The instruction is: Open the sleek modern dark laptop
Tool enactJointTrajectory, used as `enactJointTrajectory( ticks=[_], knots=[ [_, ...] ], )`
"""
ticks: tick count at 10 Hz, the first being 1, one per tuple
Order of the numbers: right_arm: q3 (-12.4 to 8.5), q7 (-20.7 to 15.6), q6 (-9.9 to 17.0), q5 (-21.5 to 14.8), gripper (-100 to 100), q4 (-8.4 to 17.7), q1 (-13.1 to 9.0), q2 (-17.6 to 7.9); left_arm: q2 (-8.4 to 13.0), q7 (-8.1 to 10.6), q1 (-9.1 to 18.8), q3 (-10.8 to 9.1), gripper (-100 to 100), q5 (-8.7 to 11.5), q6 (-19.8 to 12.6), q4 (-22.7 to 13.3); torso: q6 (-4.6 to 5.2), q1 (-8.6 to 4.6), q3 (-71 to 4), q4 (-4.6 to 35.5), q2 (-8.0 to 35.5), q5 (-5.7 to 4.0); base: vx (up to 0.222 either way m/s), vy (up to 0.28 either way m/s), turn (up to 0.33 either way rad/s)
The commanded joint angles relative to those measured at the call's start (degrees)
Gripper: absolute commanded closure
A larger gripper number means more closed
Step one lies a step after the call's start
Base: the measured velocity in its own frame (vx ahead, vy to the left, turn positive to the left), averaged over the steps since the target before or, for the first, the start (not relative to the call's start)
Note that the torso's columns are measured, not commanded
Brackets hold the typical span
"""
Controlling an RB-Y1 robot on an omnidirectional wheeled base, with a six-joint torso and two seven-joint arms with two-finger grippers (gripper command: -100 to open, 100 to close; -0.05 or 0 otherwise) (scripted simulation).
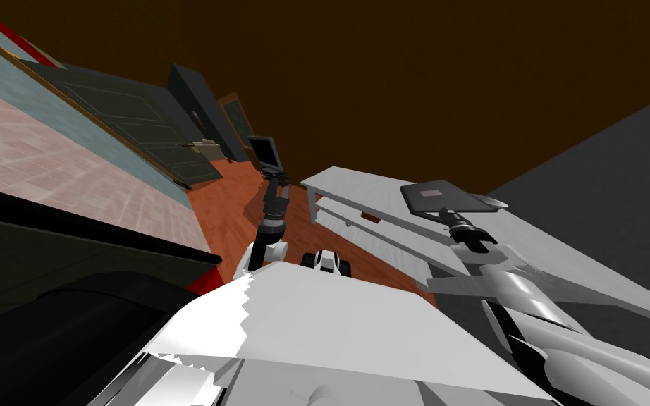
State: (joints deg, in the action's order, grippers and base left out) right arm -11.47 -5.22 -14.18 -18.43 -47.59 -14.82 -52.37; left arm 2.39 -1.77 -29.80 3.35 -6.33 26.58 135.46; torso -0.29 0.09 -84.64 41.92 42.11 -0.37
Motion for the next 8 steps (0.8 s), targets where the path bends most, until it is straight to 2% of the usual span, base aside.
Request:
enactJointTrajectory(
  ticks=[1, 3, 4, 5, 6, 8],
  knots=[
    [2.1, -0.5, -1.5, -0.3, 100, 4.3, -4.5, 0.5, 0.0, 0.00, 0.0, 0.00, 0, 0.0, 0.0, 0.0, -0.07, 0.08, -0.1, 0.0, -0.1, 0.06, -0.022, 0.013, 0.002],
    [2.1, -0.5, -1.5, -0.3, 100, 6.9, -6.8, 0.5, 0.0, 0.00, 0.0, 0.01, 0, 0.0, 0.0, 0.0, -0.04, 0.07, -0.2, 0.2, -0.3, 0.36, -0.003, 0.019, 0.016],
    [2.1, -0.5, -1.5, -0.3, 100, 8.2, -6.8, 0.5, 0.0, 0.00, 0.0, 0.01, 0, 0.0, 0.0, 0.0, 0.06, -0.04, -0.2, 0.2, -0.2, 0.39, 0.009, 0.005, 0.019],
    [5.0, -1.3, -3.2, 0.4, 100, 10.3, -9.6, 0.1, 0.0, 0.00, 0.0, 0.01, 0, 0.0, 0.0, 0.0, 0.16, -0.22, -0.1, 0.2, -0.1, 0.30, -0.065, -0.005, -0.079],
    [5.9, -1.3, -3.2, 0.4, 100, 11.1, -10.7, 0.1, 0.0, 0.00, 0.0, 0.00, 0, 0.0, 0.0, 0.0, 0.22, -0.27, 0.1, 0.2, 0.2, 0.22, -0.092, -0.014, -0.041],
    [5.9, -1.3, -3.2, 0.4, 100, 14.0, -13.9, 0.1, 0.0, 0.00, 0.0, 0.00, 0, 0.0, 0.0, 0.0, 0.29, -0.09, 0.1, 0.3, 0.2, 0.29, -0.036, -0.001, 0.004]
  ],
)
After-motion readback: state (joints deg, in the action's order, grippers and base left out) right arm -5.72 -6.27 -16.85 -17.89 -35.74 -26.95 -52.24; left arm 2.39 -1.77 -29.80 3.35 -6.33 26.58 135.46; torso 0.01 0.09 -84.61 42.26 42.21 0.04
